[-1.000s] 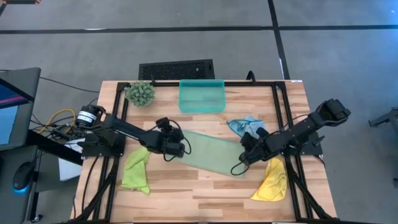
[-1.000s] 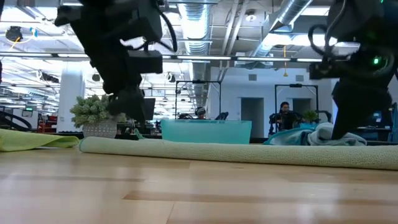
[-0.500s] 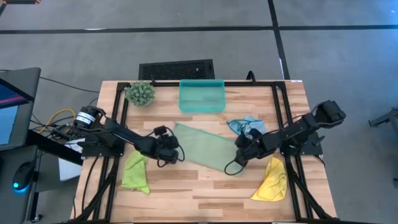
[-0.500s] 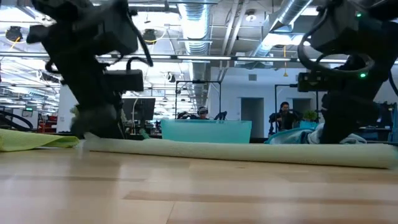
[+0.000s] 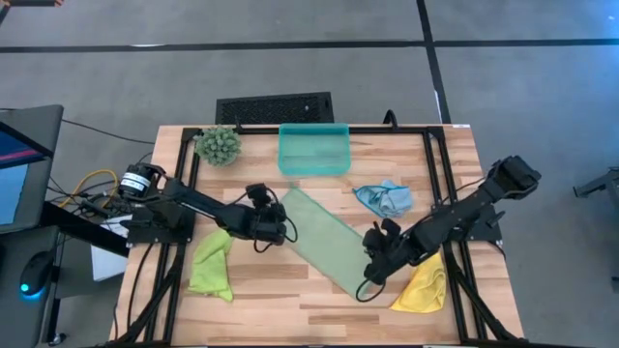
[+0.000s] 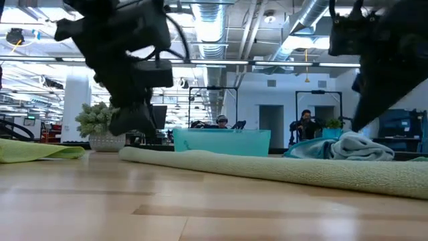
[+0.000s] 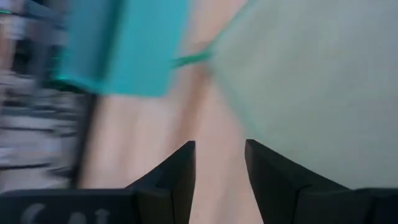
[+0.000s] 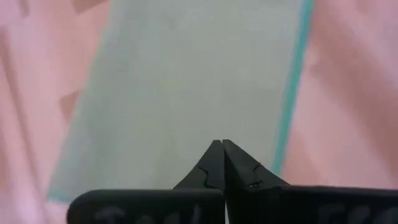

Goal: Fold microfiber towels
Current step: Fold the green towel

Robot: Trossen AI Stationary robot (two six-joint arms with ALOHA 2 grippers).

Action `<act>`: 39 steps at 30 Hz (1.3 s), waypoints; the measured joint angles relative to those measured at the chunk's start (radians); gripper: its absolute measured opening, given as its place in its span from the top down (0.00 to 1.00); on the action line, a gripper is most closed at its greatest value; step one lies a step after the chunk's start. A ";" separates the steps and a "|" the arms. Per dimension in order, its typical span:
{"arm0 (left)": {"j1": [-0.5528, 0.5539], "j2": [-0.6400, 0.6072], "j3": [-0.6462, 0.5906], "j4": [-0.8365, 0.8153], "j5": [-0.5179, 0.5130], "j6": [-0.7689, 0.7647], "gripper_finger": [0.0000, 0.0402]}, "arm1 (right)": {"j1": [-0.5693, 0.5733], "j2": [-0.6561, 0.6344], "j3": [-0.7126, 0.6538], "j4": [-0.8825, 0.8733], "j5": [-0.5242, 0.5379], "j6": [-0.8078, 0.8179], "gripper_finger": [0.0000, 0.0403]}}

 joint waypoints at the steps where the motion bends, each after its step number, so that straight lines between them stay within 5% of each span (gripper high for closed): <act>1: -0.001 0.000 0.000 0.022 0.070 -0.003 0.67 | 0.000 0.003 -0.001 0.004 0.014 -0.013 0.97; 6: 0.002 0.016 -0.046 0.164 0.381 -0.048 0.67 | -0.031 0.041 -0.041 0.042 0.011 -0.047 0.97; 17: 0.048 0.047 -0.062 0.227 0.076 0.206 0.67 | -0.050 0.162 -0.037 0.111 -0.109 -0.007 0.96; 22: 0.085 0.017 -0.010 0.167 0.032 0.299 0.67 | -0.006 0.144 0.048 0.157 -0.174 -0.075 0.97; 26: 0.081 -0.013 0.006 0.167 0.055 0.283 0.67 | 0.031 0.115 0.067 0.181 -0.083 -0.124 0.97; 33: 0.072 0.025 -0.041 0.316 0.393 0.183 0.67 | 0.025 0.148 0.041 0.255 -0.120 -0.267 0.96; 39: 0.075 0.082 -0.073 0.389 0.258 0.196 0.67 | 0.010 0.259 0.037 0.321 -0.228 -0.316 0.97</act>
